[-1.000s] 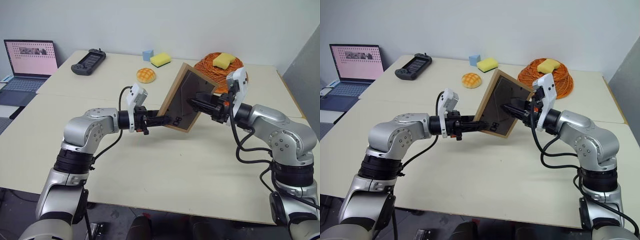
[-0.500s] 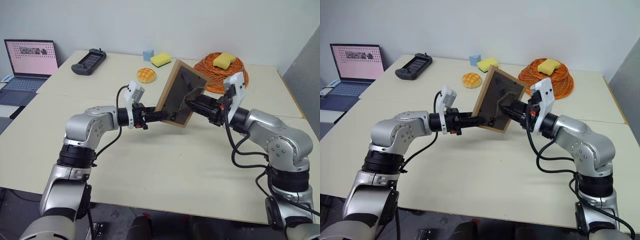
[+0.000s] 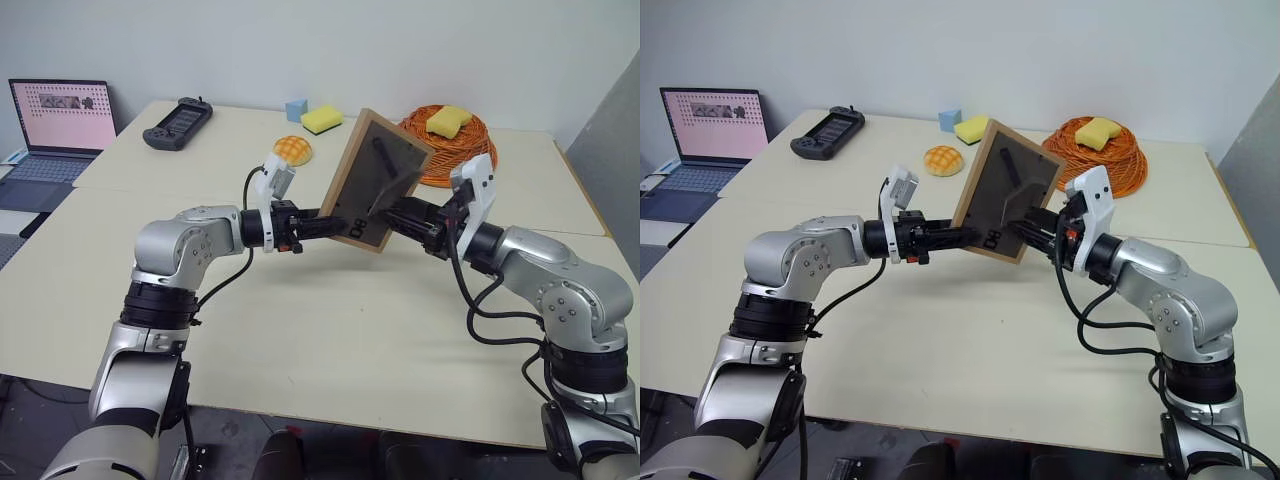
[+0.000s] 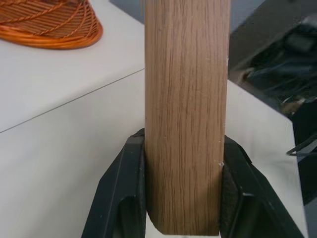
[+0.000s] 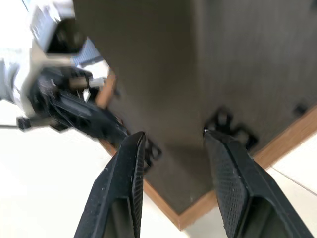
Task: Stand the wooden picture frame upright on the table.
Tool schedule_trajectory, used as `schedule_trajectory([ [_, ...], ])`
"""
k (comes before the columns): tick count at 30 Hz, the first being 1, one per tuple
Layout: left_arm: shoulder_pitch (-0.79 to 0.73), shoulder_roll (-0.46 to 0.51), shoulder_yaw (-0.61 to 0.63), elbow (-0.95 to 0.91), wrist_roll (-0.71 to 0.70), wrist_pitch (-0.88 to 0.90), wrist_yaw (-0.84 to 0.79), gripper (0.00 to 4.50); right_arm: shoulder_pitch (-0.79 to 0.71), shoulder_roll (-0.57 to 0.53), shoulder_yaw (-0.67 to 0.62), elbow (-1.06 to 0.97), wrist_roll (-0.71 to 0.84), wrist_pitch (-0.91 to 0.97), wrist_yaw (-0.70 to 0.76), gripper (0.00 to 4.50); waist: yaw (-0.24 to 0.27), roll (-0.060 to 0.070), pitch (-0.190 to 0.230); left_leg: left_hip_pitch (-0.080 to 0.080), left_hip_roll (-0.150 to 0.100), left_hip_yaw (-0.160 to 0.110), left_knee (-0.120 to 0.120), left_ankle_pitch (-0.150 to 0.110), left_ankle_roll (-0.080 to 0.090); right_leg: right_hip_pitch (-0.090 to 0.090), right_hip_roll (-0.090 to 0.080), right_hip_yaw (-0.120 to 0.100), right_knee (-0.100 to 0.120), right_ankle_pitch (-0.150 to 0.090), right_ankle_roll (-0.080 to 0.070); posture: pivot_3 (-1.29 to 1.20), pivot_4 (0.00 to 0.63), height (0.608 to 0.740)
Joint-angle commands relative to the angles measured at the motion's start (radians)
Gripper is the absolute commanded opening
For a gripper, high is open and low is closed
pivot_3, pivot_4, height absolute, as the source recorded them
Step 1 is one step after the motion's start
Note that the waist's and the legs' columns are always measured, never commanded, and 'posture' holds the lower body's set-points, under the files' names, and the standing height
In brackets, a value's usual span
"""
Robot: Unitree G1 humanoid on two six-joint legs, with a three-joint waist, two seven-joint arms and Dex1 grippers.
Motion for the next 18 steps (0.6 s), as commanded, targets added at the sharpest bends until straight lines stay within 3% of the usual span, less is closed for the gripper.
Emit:
schedule_trajectory([
  [1,-0.022,0.01,0.051,-0.059,-0.026,0.007,0.011,1.3,0.053,-0.113,0.027,0.046,-0.103,-0.121,0.097,1.98,0.0,0.0,0.0,0.0,0.0,0.0,0.0,0.0,0.0,0.0,0.0,0.0,0.0,0.0,0.0,0.0,0.15,0.74],
  [6,-0.019,0.001,0.1,-0.054,-0.071,0.108,0.055,1.3,0.12,-0.245,0.076,0.098,-0.28,-0.319,0.162,1.98,0.0,0.0,0.0,0.0,0.0,0.001,0.0,0.0,0.0,0.0,0.0,0.0,0.0,0.0,0.0,0.0,0.15,0.74],
  [10,0.003,0.001,0.144,-0.067,-0.128,0.241,0.1,1.3,0.147,-0.285,0.094,0.162,-0.406,-0.494,0.165,1.98,-0.004,0.0,0.0,0.0,0.0,0.001,0.001,0.0,0.0,0.0,0.0,0.001,0.0,0.0,0.0,0.0,0.15,0.74],
  [18,0.044,-0.078,0.313,-0.091,-0.276,0.659,0.271,1.3,0.121,-0.302,0.17,0.376,-0.844,-1.118,-0.078,1.98,-0.006,0.0,0.0,0.0,0.0,0.0,0.001,0.0,0.0,0.0,0.0,0.0,0.001,0.0,0.0,0.0,0.15,0.74],
])
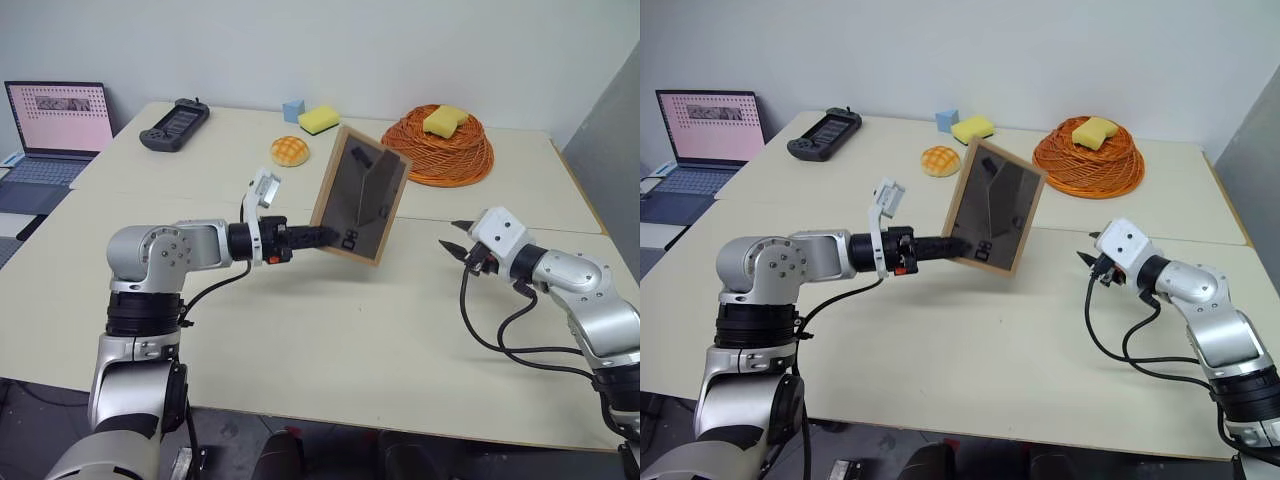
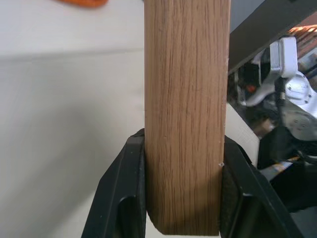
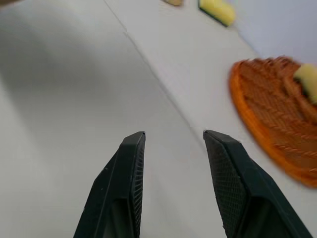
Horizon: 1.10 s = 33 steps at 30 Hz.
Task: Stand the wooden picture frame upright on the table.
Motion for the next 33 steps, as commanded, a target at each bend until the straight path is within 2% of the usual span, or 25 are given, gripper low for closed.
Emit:
schedule_trajectory([
  [1,-0.007,-0.047,0.131,-0.036,-0.122,0.205,0.102,1.3,-0.04,-0.014,0.029,0.09,-0.232,-0.362,-0.172,1.98,0.001,0.0,0.0,0.0,0.0,0.0,0.0,0.0,0.0,0.0,0.0,0.0,0.0,0.0,0.0,0.0,0.15,0.74],
  [3,0.022,-0.029,0.123,-0.036,-0.235,0.22,0.161,1.3,-0.049,0.005,0.046,0.141,-0.322,-0.504,-0.267,1.98,-0.002,0.0,0.0,0.0,0.0,0.0,0.0,0.001,-0.002,0.0,0.0,0.0,0.001,0.0,0.0,0.0,0.15,0.74],
  [6,0.037,-0.005,0.114,-0.021,-0.377,0.22,0.253,1.3,-0.057,0.024,0.049,0.205,-0.388,-0.623,-0.347,1.98,-0.004,0.0,0.0,0.001,0.001,0.0,0.0,0.003,-0.005,0.0,0.0,0.0,0.002,0.0,0.0,0.0,0.15,0.74],
  [10,0.032,0.063,0.087,0.054,-0.595,0.22,0.39,1.3,-0.065,0.064,0.05,0.279,-0.431,-0.725,-0.433,2.68,-0.003,0.0,0.0,0.002,0.0,0.0,0.001,0.003,-0.006,0.0,-0.001,0.0,0.005,0.0,0.0,0.0,0.15,0.74],
  [16,0.027,0.087,0.064,0.101,-0.809,0.215,0.571,1.3,-0.078,0.082,0.082,0.309,-0.58,-0.81,-0.532,4.09,-0.002,0.0,0.0,0.002,-0.001,-0.001,0.005,0.003,-0.006,0.0,-0.002,0.0,0.012,0.0,0.0,0.0,0.15,0.74],
  [23,0.106,0.153,-0.094,0.053,-1.137,0.06,0.774,1.3,-0.135,0.146,0.097,0.316,-0.648,-0.825,-0.6,4.09,-0.009,0.0,0.0,0.003,-0.001,-0.001,0.006,0.003,-0.006,0.0,-0.002,0.001,0.014,0.0,0.0,0.0,0.15,0.74],
  [33,0.12,0.178,-0.139,0.022,-1.155,-0.004,0.774,1.3,-0.17,0.166,0.095,0.316,-0.666,-0.839,-0.633,4.09,-0.004,0.0,0.0,0.003,-0.001,-0.002,0.009,0.003,-0.006,0.0,-0.002,0.0,0.015,0.0,0.0,0.0,0.15,0.74],
])
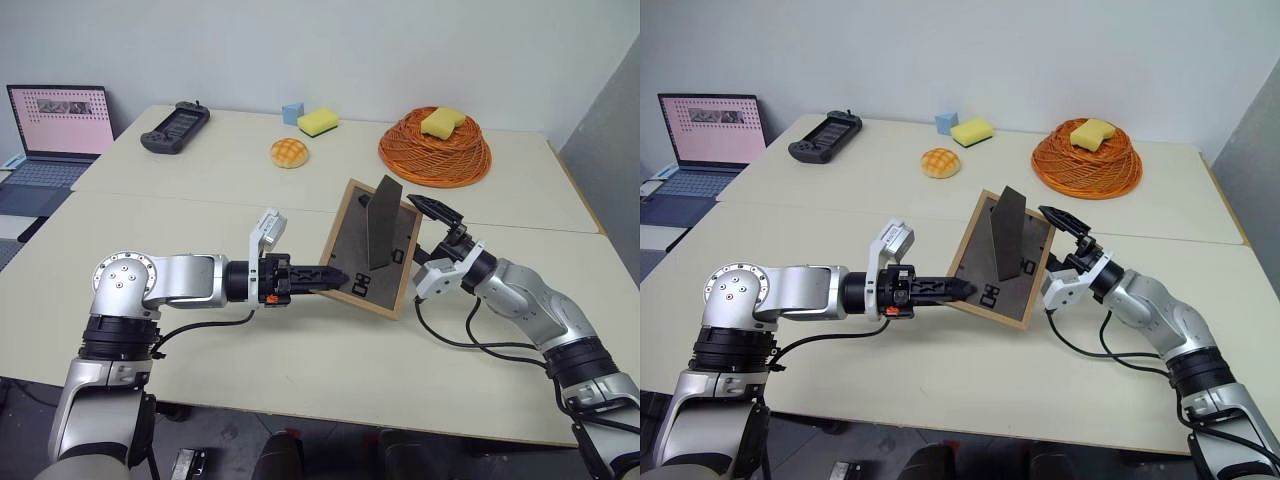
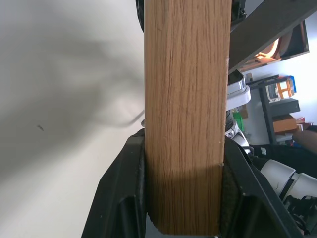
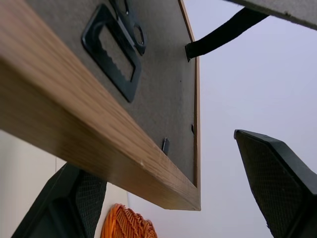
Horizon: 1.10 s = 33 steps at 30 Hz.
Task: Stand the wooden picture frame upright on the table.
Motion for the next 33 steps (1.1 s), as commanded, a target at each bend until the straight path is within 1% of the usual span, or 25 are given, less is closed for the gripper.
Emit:
schedule_trajectory([
  [1,-0.015,0.016,-0.001,-0.031,-0.035,-0.021,-0.016,1.3,-0.025,-0.006,-0.016,-0.018,0.002,-0.027,-0.034,4.09,0.0,0.0,0.0,0.0,0.0,0.0,0.0,0.0,0.0,0.0,0.0,0.0,0.0,0.0,0.0,0.0,0.15,0.74],
  [7,-0.02,0.035,-0.018,-0.019,-0.035,-0.004,-0.046,1.3,-0.037,-0.037,-0.01,0.023,-0.037,-0.125,-0.102,4.09,0.0,0.0,0.0,0.0,0.0,0.0,0.0,0.0,0.0,0.0,0.0,0.0,0.0,0.0,0.0,0.0,0.15,0.74],
  [14,-0.03,0.066,-0.043,-0.011,-0.035,0.014,-0.083,1.3,-0.112,-0.073,0.029,0.14,-0.134,-0.266,-0.199,4.09,-0.006,0.0,0.0,0.0,0.0,0.0,0.001,0.0,0.0,0.0,0.0,0.0,0.0,0.0,0.0,0.0,0.15,0.74],
  [19,-0.031,0.082,-0.051,-0.016,-0.035,0.013,-0.102,1.3,-0.154,-0.087,0.068,0.209,-0.213,-0.321,-0.274,4.09,-0.008,0.0,0.0,0.0,0.0,0.0,0.001,0.0,0.0,0.0,0.001,0.0,0.0,0.0,0.0,0.0,0.15,0.74],
  [28,-0.023,0.093,-0.055,-0.025,-0.035,0.012,-0.116,1.3,-0.201,-0.107,0.107,0.307,-0.282,-0.34,-0.376,4.09,-0.009,0.0,0.0,0.0,0.0,-0.001,0.001,0.0,0.0,0.0,0.001,0.0,0.001,0.0,0.0,0.0,0.15,0.74],
  [30,-0.023,0.095,-0.056,-0.026,-0.035,0.013,-0.119,1.3,-0.206,-0.108,0.113,0.318,-0.285,-0.337,-0.386,3.73,-0.009,0.0,0.0,0.0,0.0,-0.001,0.001,0.0,0.0,0.0,0.0,0.0,0.001,0.0,0.0,0.0,0.15,0.74],
  [31,-0.023,0.096,-0.057,-0.027,-0.035,0.013,-0.12,1.3,-0.208,-0.11,0.118,0.322,-0.287,-0.336,-0.392,3.66,-0.01,0.0,0.0,0.0,0.0,-0.001,0.001,0.0,0.0,0.0,0.0,0.0,0.001,0.0,0.0,0.0,0.15,0.74],
  [33,-0.025,0.097,-0.06,-0.026,-0.035,0.012,-0.121,1.3,-0.21,-0.113,0.127,0.325,-0.294,-0.337,-0.402,3.24,-0.01,0.0,0.0,0.0,0.0,-0.001,0.001,0.0,0.0,0.0,0.0,0.0,0.001,0.0,0.0,0.0,0.15,0.74],
])
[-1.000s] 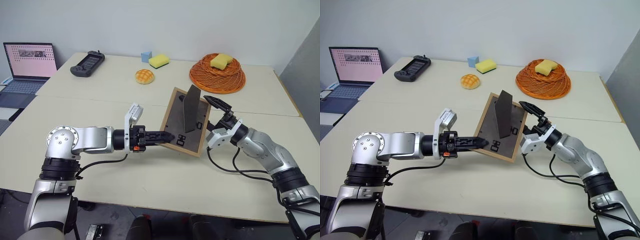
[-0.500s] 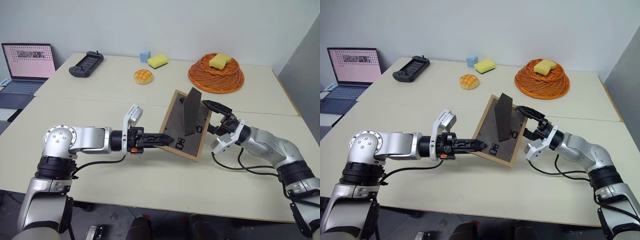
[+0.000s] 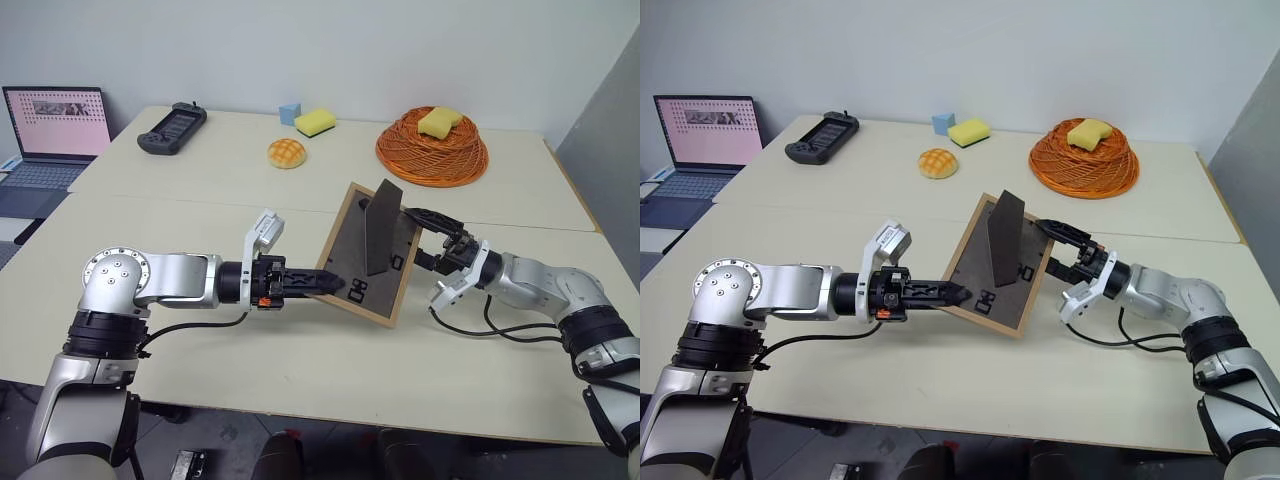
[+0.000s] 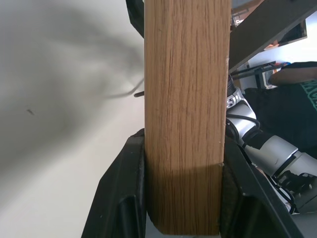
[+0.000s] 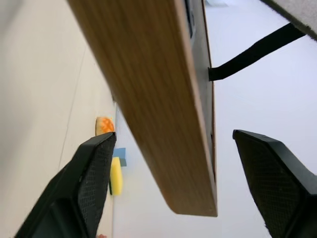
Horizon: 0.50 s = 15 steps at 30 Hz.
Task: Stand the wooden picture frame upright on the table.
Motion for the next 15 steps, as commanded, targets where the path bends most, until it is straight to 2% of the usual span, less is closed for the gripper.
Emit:
schedule_trajectory([
  [1,-0.015,0.01,0.009,-0.03,-0.023,-0.007,-0.032,1.3,-0.033,-0.018,0.008,-0.006,-0.01,-0.005,-0.035,3.02,-0.001,0.0,0.0,0.0,0.0,0.0,0.0,0.0,0.0,0.0,0.0,0.0,0.0,0.0,0.0,0.0,0.15,0.74],
  [7,-0.018,0.012,0.004,-0.028,-0.023,-0.007,-0.038,1.3,-0.037,-0.022,0.016,-0.011,-0.009,-0.006,-0.052,1.71,-0.001,0.0,0.0,0.0,0.0,0.0,0.0,0.0,0.0,0.0,0.0,0.0,0.0,0.0,0.0,0.0,0.15,0.74],
  [15,-0.018,0.012,0.0,-0.025,-0.023,-0.013,-0.04,1.3,-0.036,-0.025,0.018,-0.016,-0.005,0.009,-0.065,1.49,-0.001,0.0,0.0,0.0,0.0,0.0,0.0,0.0,0.0,0.0,0.0,0.0,0.0,0.0,0.0,0.0,0.15,0.74],
])
